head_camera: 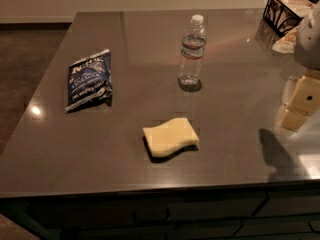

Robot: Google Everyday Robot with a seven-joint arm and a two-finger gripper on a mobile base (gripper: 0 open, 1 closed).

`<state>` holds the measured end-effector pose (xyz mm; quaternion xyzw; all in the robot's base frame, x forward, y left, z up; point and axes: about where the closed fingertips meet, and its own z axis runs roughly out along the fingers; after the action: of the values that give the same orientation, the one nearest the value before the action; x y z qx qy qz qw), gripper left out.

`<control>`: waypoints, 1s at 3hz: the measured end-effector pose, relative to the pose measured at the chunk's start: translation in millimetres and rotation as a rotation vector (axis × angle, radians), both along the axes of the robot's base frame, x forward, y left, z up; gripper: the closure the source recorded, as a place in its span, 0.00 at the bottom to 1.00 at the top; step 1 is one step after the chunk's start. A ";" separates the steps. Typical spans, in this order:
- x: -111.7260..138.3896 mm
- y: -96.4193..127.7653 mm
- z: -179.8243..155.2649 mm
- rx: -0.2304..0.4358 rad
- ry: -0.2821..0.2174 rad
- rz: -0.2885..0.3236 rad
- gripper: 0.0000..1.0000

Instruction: Move water bottle near blue chip bag

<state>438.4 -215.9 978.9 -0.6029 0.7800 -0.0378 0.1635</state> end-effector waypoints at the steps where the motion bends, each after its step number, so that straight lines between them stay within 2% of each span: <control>1: 0.0 0.0 0.0 0.000 0.000 0.000 0.00; 2: 18.5 9.7 4.4 0.088 -0.034 -0.027 0.00; 3: 57.4 22.3 7.8 0.188 -0.090 -0.094 0.00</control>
Offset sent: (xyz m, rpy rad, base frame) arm 0.0532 0.0245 0.0099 0.2493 -0.0769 -0.0763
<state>495.7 -193.7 986.7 -0.5453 0.7993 0.0010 0.2523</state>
